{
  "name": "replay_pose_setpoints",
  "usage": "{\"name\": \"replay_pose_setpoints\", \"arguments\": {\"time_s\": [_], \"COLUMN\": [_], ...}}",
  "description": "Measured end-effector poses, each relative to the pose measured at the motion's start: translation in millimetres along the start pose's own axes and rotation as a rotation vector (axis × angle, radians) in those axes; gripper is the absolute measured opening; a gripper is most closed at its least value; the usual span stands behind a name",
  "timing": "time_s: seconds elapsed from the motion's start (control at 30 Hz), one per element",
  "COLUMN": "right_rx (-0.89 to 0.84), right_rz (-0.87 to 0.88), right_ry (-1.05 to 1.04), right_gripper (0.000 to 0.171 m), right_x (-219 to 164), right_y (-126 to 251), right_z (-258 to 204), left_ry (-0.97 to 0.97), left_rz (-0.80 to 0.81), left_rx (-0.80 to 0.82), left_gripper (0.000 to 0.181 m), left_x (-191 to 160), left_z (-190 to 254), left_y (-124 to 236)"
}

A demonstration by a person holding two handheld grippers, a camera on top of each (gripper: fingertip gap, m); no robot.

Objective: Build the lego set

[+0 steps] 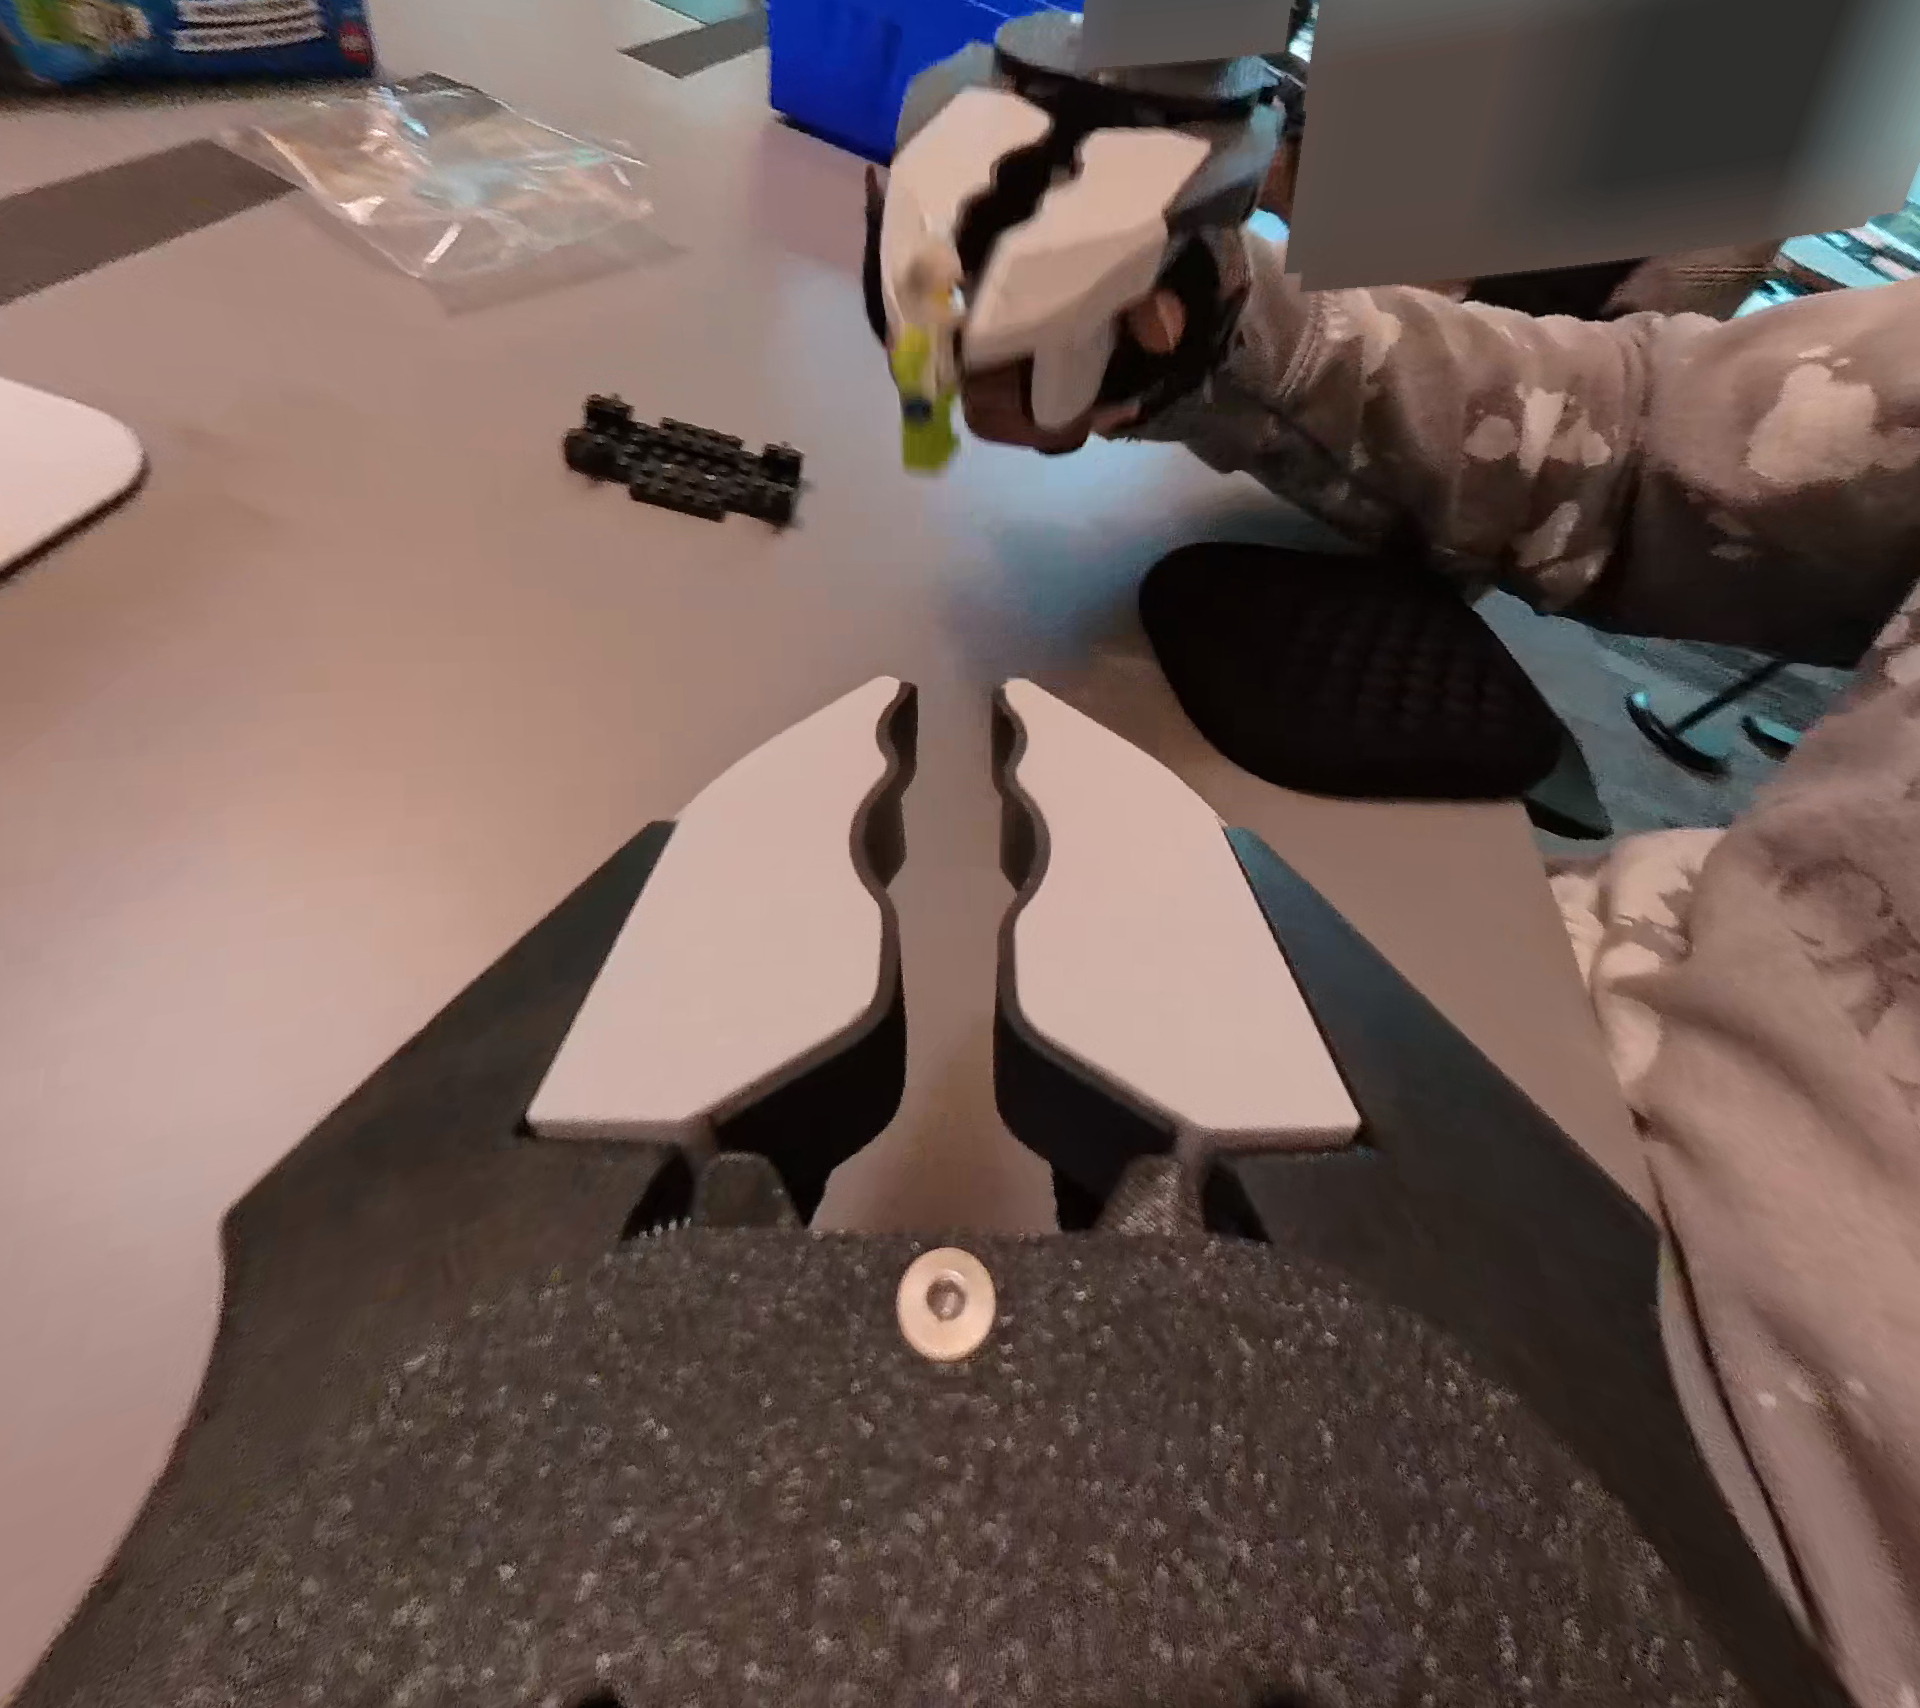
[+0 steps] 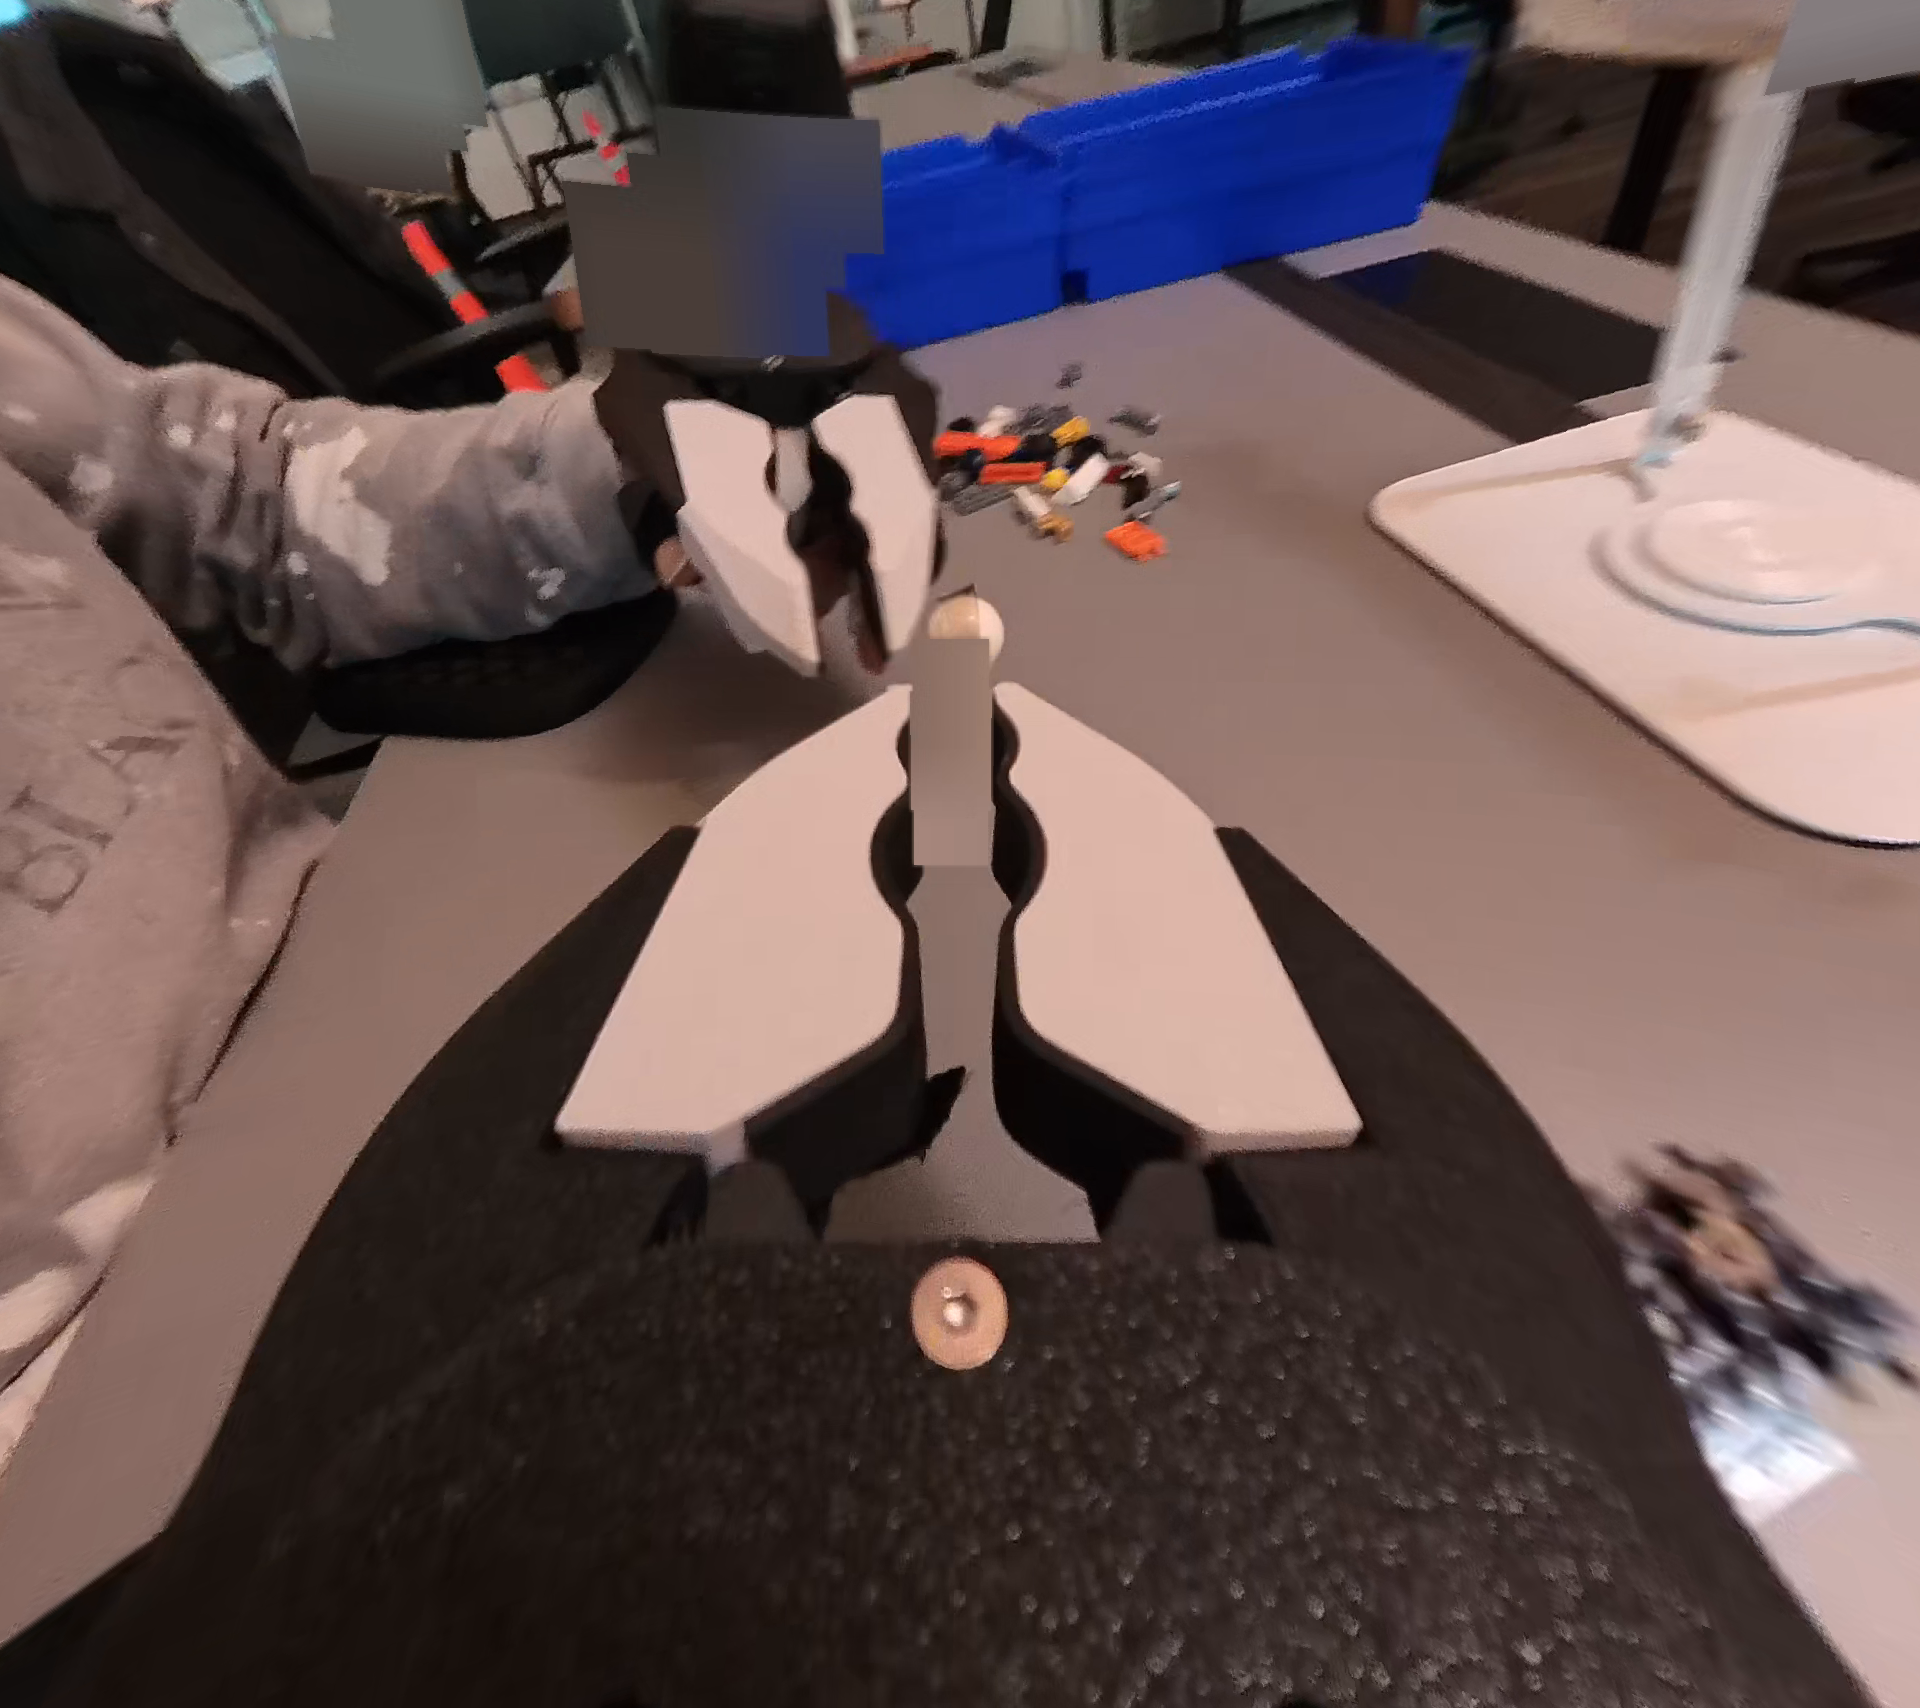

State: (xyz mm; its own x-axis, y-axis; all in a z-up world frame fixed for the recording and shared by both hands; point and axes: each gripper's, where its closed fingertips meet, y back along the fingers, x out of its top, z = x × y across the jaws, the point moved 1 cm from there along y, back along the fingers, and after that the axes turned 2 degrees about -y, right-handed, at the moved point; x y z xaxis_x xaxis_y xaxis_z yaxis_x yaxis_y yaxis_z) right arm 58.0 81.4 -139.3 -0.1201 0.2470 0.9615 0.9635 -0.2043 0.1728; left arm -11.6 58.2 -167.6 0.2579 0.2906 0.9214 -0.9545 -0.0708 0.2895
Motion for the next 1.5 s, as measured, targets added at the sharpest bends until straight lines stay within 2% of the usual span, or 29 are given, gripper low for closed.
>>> {"name": "replay_pose_setpoints", "arguments": {"time_s": [0.13,0.2,0.43,0.6,0.8,1.03,1.23,1.5], "right_rx": [-0.126,-0.200,-0.390,-0.467,-0.462,-0.399,-0.321,-0.191], "right_rz": [0.056,0.054,-0.007,-0.084,-0.162,-0.204,-0.262,-0.213], "right_ry": [0.022,0.036,0.012,0.015,0.007,0.017,0.031,0.038], "right_gripper": [0.008,0.008,0.008,0.008,0.008,0.008,0.008,0.008], "right_x": [20.4,24.1,6.5,-14.9,-31.1,-36.2,-43.3,-35.9], "right_y": [30.2,43.1,65.7,58.1,50.3,44.5,36.9,27.8], "right_z": [56.3,90.6,199.4,236.8,250.5,242.6,232.6,218.2], "left_ry": [-0.027,-0.019,-0.117,-0.087,-0.079,-0.113,-0.117,-0.156], "left_rz": [0.031,0.063,0.110,0.093,0.069,0.021,0.012,-0.059], "left_rx": [0.147,0.209,0.537,0.551,0.533,0.520,0.501,0.305], "left_gripper": [0.000,0.000,0.000,0.000,0.002,0.002,0.005,0.013], "left_x": [3.3,6.4,4.1,-6.7,-13.8,-17.7,-5.3,27.9], "left_z": [-19.1,-28.1,-71.8,-79.0,-79.1,-76.2,-86.4,-118.1], "left_y": [4.7,8.5,29.3,25.8,19.8,11.9,-1.8,-76.3]}}
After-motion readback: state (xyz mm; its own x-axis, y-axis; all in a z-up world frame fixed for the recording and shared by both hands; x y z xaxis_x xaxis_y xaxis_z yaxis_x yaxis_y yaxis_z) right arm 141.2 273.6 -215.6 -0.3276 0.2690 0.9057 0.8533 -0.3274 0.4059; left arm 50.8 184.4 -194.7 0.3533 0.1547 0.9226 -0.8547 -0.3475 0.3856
